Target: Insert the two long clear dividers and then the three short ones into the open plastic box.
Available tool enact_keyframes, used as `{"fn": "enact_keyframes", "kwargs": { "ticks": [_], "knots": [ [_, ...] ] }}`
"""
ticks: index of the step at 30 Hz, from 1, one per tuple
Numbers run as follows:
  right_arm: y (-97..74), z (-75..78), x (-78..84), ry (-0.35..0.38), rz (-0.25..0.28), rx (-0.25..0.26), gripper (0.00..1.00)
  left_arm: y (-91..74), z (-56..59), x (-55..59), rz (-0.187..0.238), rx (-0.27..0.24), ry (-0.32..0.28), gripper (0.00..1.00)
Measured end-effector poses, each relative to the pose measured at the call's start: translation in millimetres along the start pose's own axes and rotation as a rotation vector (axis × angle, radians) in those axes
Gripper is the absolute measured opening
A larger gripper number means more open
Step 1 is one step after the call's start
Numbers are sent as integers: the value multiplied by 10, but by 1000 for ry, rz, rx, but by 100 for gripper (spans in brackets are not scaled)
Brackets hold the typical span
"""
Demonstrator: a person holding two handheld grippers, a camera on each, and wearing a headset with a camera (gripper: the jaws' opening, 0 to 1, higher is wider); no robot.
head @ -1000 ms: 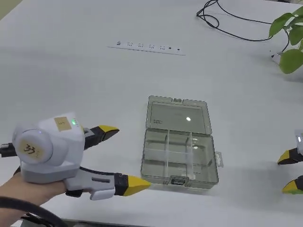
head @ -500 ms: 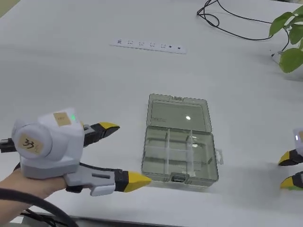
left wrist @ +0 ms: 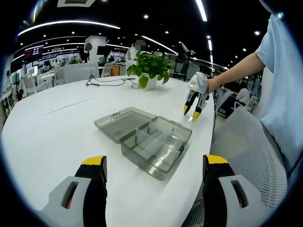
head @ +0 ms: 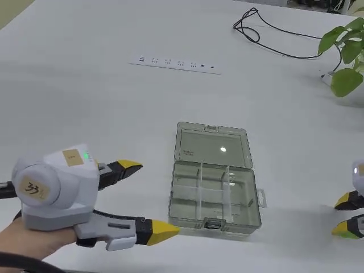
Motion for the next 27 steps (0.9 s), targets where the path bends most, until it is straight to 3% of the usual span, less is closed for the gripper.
{"fn": "enact_keyframes", "kwargs": {
  "ticks": [11,19,27],
  "knots": [
    [-84,-7,-203,-22,42,22,32,22,-18,-4,7,10,-20,84],
    [-333,60,-536,-64,136,87,32,59,-12,-18,10,24,-36,84],
    [-629,3,-888,-127,227,144,32,120,6,-78,7,52,-57,82]
  ]
}}
Point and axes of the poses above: the centre of the closed fingertips' face, and the gripper's own axes: y roughly forward along the fingers, z roughly to its right, x roughly out of its underside, the point moved 3 cm from there along -y, roughly backward along the fingers, and after that the axes turned 10 degrees about -z, right-handed, at the moved point
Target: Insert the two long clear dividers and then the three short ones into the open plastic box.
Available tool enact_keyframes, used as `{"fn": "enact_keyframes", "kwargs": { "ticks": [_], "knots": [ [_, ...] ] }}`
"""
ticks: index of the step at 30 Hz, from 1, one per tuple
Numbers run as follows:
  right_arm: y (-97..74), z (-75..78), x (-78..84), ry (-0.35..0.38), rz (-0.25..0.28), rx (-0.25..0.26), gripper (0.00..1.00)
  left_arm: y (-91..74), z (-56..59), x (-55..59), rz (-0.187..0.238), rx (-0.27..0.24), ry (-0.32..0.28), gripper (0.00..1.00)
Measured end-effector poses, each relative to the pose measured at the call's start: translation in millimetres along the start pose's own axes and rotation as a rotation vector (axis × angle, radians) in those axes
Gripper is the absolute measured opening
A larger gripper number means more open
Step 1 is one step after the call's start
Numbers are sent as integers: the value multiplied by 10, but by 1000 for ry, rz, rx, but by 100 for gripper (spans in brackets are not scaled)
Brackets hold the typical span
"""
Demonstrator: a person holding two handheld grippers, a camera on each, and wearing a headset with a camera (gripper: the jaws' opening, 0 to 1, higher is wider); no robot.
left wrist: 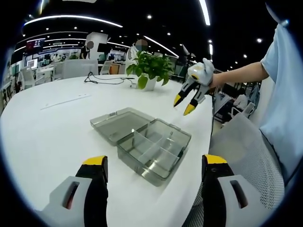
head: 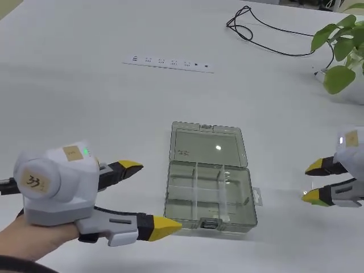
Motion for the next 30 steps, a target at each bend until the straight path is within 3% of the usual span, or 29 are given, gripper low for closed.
{"fn": "enact_keyframes", "kwargs": {
  "ticks": [8,13,17,21,25,30],
  "knots": [
    [-80,-112,-396,-82,72,26,32,48,-3,-50,-15,38,-49,77],
    [-26,-131,-614,-142,104,71,32,118,-100,-162,26,68,-238,77],
    [-19,-168,-819,-187,128,98,32,199,-115,-262,37,91,-322,73],
    [-31,-197,-990,-192,154,101,32,279,-54,-369,42,138,-378,71],
    [-31,-246,-1148,-220,171,113,32,389,-30,-393,1,156,-423,68],
    [-47,-337,-1295,-262,180,125,32,445,2,-433,-7,180,-469,60]
  ]
}}
Point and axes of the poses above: the centre of the closed fingertips' face, and the gripper's own axes: y roughly forward along the fingers, z roughly to its right, x roughly out of its underside, the point moved 3 cm from there along -y, roughly backward along the fingers, and after that the axes turned 10 degrees about -z, right-handed, at the moved point
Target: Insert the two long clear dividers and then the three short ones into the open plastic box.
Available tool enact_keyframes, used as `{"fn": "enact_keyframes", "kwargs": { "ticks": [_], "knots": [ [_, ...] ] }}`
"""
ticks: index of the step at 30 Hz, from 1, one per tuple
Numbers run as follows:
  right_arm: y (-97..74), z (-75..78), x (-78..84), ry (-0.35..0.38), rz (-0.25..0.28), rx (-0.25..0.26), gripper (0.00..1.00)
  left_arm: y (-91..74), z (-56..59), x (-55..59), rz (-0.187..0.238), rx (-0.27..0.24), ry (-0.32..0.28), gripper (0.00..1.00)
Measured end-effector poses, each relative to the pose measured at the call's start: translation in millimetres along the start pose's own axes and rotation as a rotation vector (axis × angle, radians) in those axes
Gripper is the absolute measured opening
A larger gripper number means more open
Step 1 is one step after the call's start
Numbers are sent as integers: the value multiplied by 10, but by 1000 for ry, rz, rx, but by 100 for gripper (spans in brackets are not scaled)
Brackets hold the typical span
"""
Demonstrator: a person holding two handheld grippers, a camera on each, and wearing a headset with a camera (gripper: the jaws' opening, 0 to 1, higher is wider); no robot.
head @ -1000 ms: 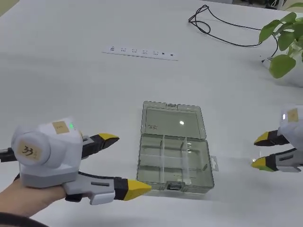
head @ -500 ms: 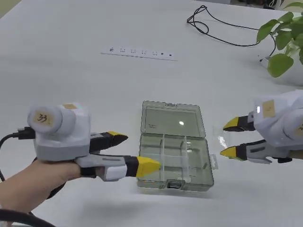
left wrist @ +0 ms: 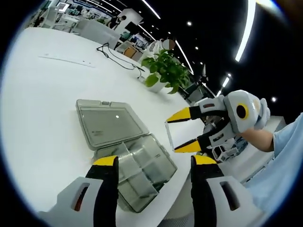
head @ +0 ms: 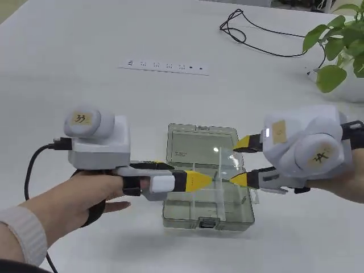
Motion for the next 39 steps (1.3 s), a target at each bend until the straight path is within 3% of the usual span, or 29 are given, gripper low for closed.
{"fn": "enact_keyframes", "kwargs": {
  "ticks": [9,17,24,34,37,39],
  "knots": [
    [87,-96,-219,-74,-22,23,32,19,-3,13,-11,20,-97,39],
    [118,-146,-381,-67,10,6,32,-2,8,19,-11,39,-135,13],
    [103,-172,-413,-80,10,1,32,-15,46,30,-8,71,-148,1],
    [71,-210,-408,-91,18,-3,32,-16,94,55,-6,122,-197,0],
    [57,-189,-411,-184,28,16,33,-26,89,37,13,127,-195,0],
    [34,-155,-381,-146,31,14,52,-42,82,34,14,118,-176,0]
  ]
}}
Point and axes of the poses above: the centre of the closed fingertips' face, and the gripper's own axes: y roughly forward along the fingers, z roughly to its right, x roughly out of its underside, the point moved 3 cm from there along -y, roughly backward along the fingers, and after that the axes turned 10 degrees about -z, right-handed, at the moved point
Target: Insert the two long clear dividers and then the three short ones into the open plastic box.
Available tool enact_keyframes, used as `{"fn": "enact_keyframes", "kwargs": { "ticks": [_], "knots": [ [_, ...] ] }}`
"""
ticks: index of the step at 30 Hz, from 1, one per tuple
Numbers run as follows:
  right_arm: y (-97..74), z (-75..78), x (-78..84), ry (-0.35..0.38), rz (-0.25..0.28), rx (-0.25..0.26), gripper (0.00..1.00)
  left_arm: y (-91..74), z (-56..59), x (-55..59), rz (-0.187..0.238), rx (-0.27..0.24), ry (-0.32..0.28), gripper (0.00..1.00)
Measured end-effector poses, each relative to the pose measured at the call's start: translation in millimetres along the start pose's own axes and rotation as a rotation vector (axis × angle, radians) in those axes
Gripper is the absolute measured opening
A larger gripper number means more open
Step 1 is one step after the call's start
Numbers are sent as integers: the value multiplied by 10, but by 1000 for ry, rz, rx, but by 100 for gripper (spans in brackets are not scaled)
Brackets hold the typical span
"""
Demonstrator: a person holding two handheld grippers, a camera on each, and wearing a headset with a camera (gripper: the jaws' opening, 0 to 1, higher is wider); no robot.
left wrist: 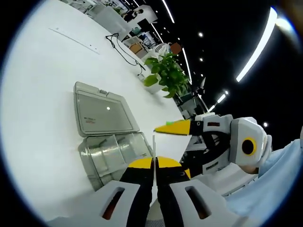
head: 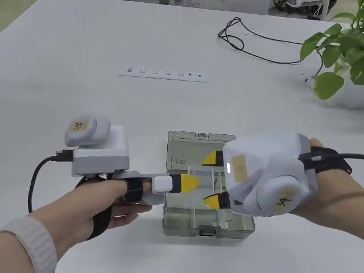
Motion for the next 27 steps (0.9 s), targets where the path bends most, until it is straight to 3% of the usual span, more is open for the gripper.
{"fn": "enact_keyframes", "kwargs": {
  "ticks": [1,2,4,8,9,12,15,18,19,21,24,27],
  "knots": [
    [-37,26,11,111,19,-30,65,-6,1,3,-2,1,2,0],
    [-76,40,25,145,27,-57,65,-17,1,9,-4,3,9,0],
    [-185,136,67,145,42,-73,56,-30,2,22,-10,3,32,0],
    [-320,187,124,227,53,-179,61,-46,9,73,-32,5,99,0],
    [-341,222,131,233,55,-178,61,-49,14,82,-34,6,125,0],
    [-416,202,104,274,78,-285,56,-45,62,130,-48,26,205,0],
    [-430,188,92,279,79,-345,54,-35,143,191,-68,63,288,0],
    [-441,76,39,303,81,-466,51,-37,237,242,-70,90,416,0],
    [-415,87,76,298,73,-486,50,-38,249,250,-71,93,429,0],
    [-411,28,66,276,62,-534,45,-44,291,272,-69,104,525,0],
    [-406,-27,20,258,48,-564,37,-45,315,318,-78,96,623,0],
    [-381,-86,-17,241,34,-599,30,-45,319,351,-81,87,673,0]
  ]
}}
Point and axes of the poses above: the centre of the closed fingertips' face, and the gripper's own axes: y roughly forward along the fingers, z roughly to its right, x roughly out of its underside, the point moved 3 cm from there along -y, roughly backward along the fingers, and after that the axes turned 10 degrees about -z, right-handed, at the moved point
